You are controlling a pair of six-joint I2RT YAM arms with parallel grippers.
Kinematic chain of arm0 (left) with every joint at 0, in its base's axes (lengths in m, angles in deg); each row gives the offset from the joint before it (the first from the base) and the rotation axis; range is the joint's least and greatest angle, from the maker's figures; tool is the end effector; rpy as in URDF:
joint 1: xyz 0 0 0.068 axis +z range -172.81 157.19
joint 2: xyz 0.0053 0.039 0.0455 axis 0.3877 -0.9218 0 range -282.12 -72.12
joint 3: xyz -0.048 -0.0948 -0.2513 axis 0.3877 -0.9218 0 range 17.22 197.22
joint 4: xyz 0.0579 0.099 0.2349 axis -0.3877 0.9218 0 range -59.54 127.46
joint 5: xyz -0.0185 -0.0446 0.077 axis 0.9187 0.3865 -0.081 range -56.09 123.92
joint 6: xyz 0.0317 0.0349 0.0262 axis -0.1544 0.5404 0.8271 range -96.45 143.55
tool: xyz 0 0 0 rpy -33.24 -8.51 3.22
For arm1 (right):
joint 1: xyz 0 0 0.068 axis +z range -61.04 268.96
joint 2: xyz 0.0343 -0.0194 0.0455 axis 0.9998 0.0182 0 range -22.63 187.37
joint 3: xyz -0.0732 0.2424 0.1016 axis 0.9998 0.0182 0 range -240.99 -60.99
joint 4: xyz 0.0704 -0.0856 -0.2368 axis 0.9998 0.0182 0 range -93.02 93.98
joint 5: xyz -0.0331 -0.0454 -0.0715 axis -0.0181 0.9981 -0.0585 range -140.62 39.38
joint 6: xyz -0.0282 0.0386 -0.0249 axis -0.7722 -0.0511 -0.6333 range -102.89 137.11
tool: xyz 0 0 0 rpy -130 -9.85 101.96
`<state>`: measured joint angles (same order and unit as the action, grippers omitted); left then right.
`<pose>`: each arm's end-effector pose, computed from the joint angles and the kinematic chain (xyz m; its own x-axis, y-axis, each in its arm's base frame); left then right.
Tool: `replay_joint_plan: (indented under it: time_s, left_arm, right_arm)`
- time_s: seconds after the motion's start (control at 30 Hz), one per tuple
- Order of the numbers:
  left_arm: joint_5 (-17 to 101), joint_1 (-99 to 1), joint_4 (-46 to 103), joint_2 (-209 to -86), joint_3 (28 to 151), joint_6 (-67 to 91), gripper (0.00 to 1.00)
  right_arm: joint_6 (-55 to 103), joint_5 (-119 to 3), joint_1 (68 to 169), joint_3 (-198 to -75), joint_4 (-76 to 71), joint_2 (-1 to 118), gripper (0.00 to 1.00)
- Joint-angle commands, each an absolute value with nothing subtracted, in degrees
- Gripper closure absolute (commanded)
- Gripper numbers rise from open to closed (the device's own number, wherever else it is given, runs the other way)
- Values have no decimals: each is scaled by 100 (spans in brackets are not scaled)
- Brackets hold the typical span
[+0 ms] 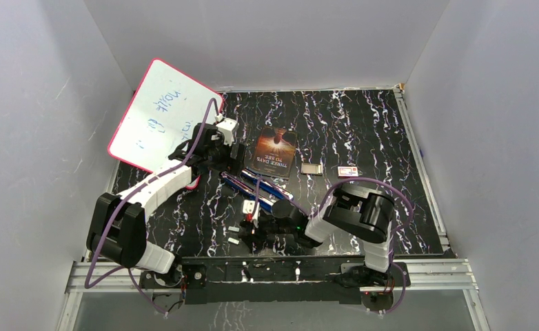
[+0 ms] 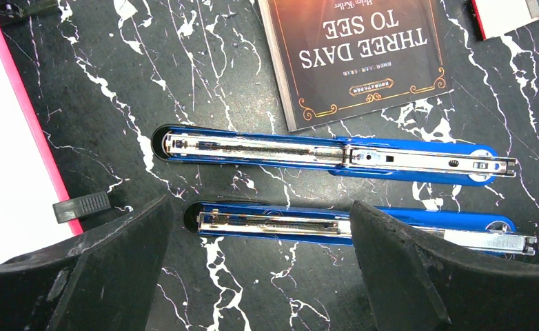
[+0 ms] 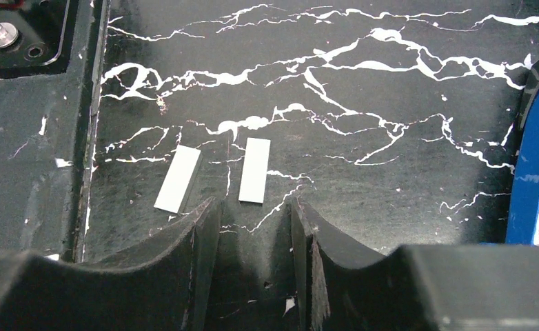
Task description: Load the staples into the stapler
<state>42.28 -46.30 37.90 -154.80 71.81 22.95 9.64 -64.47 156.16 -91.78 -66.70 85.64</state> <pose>0.2910 -0.1321 0.2495 -0.5384 0.2226 -0.8128 0.4973 0.8626 -0.0931 0.1160 0.2982 0.1122 0.0363 -0.2391 -0.9703 -0.9888 0.1320 -0.0695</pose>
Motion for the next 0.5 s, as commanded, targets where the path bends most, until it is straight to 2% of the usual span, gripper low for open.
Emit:
replay_joint_plan:
  time_s: [0.0, 0.47]
  left_arm:
    - [4209, -4663, 3845, -15281, 7207, 2355, 2]
    - [4191, -4672, 3854, -15272, 7207, 2350, 2]
  right_arm:
    - [972, -6414, 15637, -9297, -6734, 8721, 49]
    - [967, -6417, 15671, -9385, -6612, 8884, 51]
